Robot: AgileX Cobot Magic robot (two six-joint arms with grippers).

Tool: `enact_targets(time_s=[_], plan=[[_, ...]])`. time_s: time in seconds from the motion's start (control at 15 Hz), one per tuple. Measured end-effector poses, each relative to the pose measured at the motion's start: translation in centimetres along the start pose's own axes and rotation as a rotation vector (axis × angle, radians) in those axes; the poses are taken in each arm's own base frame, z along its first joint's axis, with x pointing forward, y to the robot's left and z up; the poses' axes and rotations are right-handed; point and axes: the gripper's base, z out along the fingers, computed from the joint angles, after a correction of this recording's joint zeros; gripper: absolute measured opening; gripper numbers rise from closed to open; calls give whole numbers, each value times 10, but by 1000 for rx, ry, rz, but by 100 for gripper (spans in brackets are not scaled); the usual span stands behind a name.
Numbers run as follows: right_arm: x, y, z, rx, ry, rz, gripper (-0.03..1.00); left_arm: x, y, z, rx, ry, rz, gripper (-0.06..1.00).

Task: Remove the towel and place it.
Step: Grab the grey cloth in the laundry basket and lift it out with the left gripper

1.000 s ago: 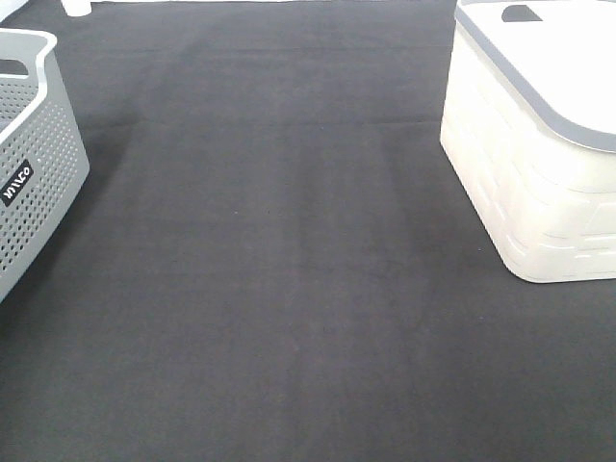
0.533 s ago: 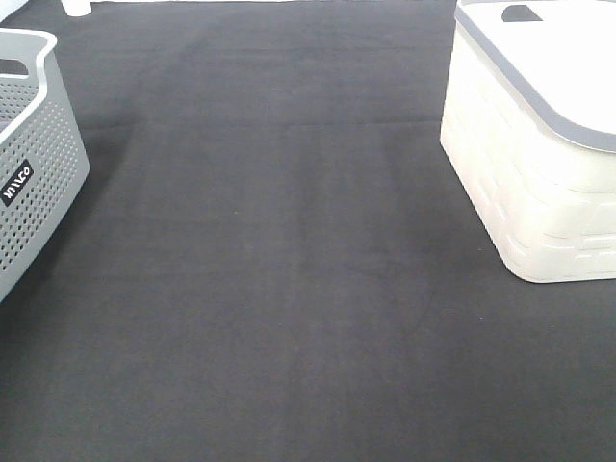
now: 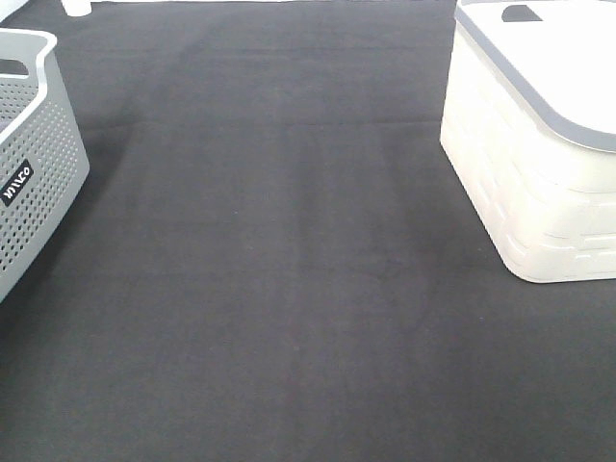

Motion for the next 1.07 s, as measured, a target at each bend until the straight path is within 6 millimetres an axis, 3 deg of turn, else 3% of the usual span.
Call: enact_targets(time_s=[0.33, 0.4, 0.6, 0.73, 0.87, 1.07], plan=[[0, 0, 0, 0, 0, 0, 73, 2, 0, 0, -6, 17, -138, 53], [0, 0, 0, 0, 0, 0, 73, 2, 1, 0, -11, 25, -135, 47], [0, 0, 0, 0, 0, 0, 73, 4, 1, 0, -13, 43, -82, 5], [0, 0, 0, 0, 0, 0, 73, 4, 0, -1, -4, 48, -36, 0], [0, 0, 0, 0, 0, 0, 73, 6, 0, -15, -21, 39, -41, 0], [0, 0, 0, 0, 0, 0, 73, 16, -4, -60, -41, -21, -140, 0]])
